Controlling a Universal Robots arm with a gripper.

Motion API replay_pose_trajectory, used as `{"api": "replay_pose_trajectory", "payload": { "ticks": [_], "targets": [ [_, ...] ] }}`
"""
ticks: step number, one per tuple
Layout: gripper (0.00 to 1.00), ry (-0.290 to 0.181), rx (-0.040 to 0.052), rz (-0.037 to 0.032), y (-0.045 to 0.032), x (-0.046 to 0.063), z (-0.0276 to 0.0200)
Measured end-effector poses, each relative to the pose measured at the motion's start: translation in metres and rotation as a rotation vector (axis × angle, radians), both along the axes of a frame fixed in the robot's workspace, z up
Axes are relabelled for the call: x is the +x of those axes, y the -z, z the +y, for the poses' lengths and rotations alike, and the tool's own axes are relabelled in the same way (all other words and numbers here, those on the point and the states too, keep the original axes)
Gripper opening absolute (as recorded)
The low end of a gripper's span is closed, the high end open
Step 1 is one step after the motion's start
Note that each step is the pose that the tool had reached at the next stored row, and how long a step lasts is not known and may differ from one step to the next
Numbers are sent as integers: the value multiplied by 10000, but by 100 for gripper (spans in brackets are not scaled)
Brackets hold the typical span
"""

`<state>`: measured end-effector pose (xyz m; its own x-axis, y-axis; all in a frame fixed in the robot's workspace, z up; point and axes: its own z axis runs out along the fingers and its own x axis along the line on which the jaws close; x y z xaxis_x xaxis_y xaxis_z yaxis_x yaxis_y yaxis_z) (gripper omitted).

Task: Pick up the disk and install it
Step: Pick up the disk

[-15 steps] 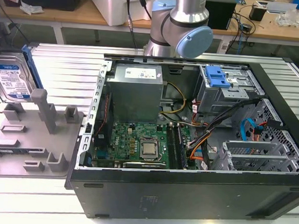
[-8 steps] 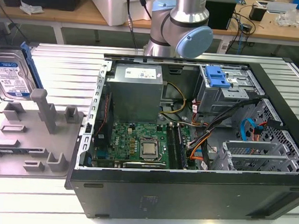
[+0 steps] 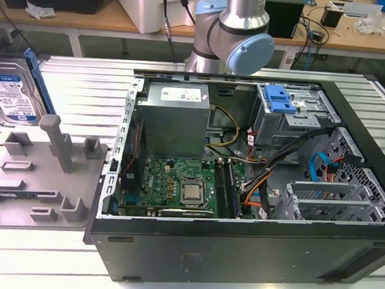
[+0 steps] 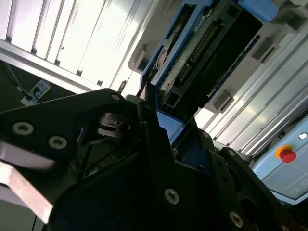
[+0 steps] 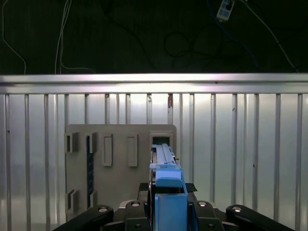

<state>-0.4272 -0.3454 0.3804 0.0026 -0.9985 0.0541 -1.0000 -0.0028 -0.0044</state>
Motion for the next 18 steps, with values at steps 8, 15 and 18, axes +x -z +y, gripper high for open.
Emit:
{"api": "replay_pose_trajectory", "payload": {
  "ticks": [8,15,18],
  "targets": [
    [36,0,0,0,-109,0,0],
    [36,0,0,-1,-192,0,0],
    [36,0,1,-1,-228,0,0]
  ]
}}
